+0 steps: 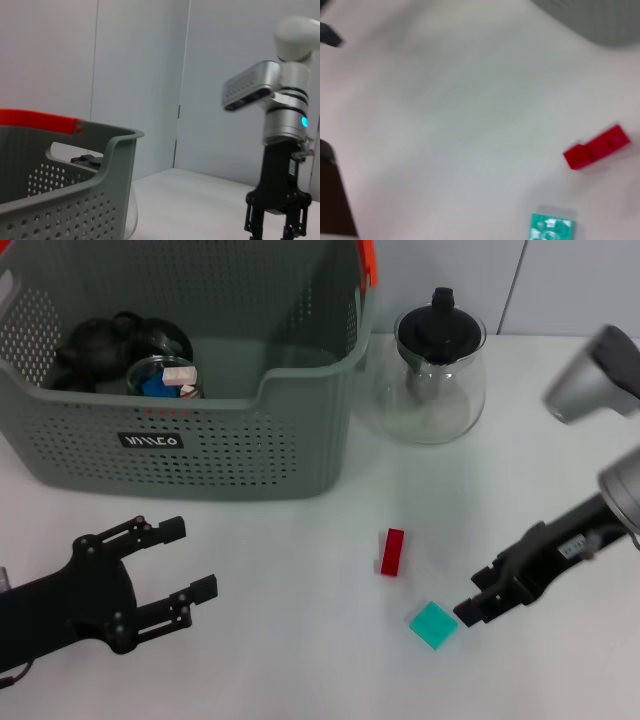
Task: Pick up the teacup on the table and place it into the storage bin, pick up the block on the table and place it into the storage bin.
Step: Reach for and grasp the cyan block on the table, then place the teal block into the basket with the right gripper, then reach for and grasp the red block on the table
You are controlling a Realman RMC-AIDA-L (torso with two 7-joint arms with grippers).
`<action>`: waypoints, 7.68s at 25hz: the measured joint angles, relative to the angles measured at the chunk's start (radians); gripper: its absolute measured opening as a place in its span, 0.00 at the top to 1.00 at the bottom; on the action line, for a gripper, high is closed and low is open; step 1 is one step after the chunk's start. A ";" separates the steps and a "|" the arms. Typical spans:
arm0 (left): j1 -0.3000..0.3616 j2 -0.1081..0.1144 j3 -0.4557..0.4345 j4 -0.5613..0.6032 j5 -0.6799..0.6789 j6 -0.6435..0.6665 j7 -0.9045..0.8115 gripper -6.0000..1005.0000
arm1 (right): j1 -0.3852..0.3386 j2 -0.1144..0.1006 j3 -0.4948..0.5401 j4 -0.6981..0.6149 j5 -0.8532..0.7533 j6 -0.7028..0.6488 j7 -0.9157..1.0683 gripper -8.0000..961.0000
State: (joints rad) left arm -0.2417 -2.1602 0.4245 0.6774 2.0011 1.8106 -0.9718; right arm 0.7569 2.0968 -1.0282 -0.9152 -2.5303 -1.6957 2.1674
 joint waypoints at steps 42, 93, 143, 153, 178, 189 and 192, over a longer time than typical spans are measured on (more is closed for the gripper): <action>-0.004 0.005 -0.069 -0.061 0.010 -0.065 0.002 0.25 | 0.131 0.026 -0.703 0.011 -0.001 0.243 0.658 0.43; -0.014 0.002 -0.081 -0.073 0.010 -0.063 -0.004 0.25 | 0.299 0.005 -0.319 0.166 0.797 0.908 -0.195 0.41; -0.025 0.006 -0.092 -0.092 0.018 -0.140 -0.004 0.25 | -0.297 -0.024 -0.054 0.006 0.542 0.234 -0.537 0.08; -0.023 0.006 -0.092 -0.097 0.017 -0.141 -0.001 0.25 | -0.057 0.004 -0.123 -0.223 0.138 0.098 -0.120 0.08; -0.030 0.004 -0.091 -0.112 0.017 -0.172 0.001 0.25 | 0.163 0.017 -0.618 0.028 0.038 0.418 0.218 0.08; -0.030 0.006 -0.092 -0.113 0.018 -0.184 0.001 0.25 | 0.173 0.017 -0.671 0.082 0.067 0.492 0.224 0.08; -0.030 0.005 -0.092 -0.113 0.018 -0.184 0.001 0.25 | 0.172 0.017 -0.671 0.083 0.068 0.498 0.224 0.08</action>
State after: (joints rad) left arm -0.2716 -2.1554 0.3328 0.5645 2.0188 1.6266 -0.9709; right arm 0.9289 2.1138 -1.6994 -0.8325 -2.4625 -1.1979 2.3918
